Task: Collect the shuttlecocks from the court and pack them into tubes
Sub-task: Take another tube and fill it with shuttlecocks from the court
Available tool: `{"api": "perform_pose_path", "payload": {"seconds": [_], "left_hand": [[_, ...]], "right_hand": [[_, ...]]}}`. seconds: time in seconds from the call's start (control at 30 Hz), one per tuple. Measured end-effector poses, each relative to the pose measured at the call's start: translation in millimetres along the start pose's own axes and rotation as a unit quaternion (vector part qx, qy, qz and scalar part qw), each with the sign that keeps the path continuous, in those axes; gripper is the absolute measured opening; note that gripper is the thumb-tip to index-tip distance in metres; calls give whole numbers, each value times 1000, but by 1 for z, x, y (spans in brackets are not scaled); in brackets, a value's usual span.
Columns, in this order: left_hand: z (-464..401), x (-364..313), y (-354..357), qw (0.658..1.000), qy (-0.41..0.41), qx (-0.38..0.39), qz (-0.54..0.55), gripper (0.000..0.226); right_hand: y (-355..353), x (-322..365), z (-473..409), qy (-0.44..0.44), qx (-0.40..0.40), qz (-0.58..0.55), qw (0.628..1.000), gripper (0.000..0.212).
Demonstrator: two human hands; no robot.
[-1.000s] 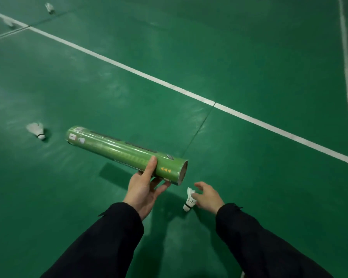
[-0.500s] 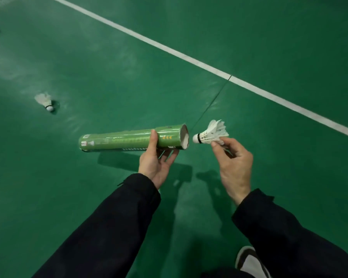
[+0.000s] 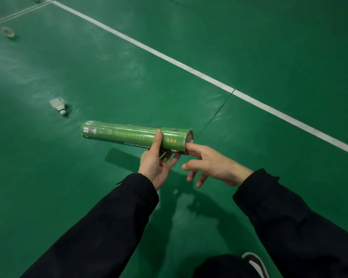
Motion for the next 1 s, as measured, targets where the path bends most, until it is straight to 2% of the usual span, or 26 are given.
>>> {"api": "perform_pose_path", "payload": {"seconds": [0.23, 0.37, 0.7, 0.93, 1.0], "left_hand": [[31, -35, -16, 997, 36, 48, -44, 62], [51, -58, -35, 996, 59, 62, -19, 68], [95, -168, -119, 988, 128, -26, 84, 73], [99, -216, -173, 974, 167, -91, 125, 70], [95, -231, -189, 968, 179, -109, 137, 61]], "right_hand": [[42, 60, -9, 68, 67, 32, 995, 35], [73, 87, -13, 85, 99, -49, 990, 49], [163, 166, -32, 21, 64, -6, 998, 36], [203, 200, -86, 17, 94, 48, 994, 35], [217, 206, -114, 4, 93, 52, 994, 34]]}}
Point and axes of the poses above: each hand's wrist, its own z-axis away from the middle knuckle, its own y-axis out of the palm, x = y × z, the point moved 1 cm from there along -z, towards the middle knuckle, and after that the axes turned 12 degrees about -z, right-handed, at the moved point
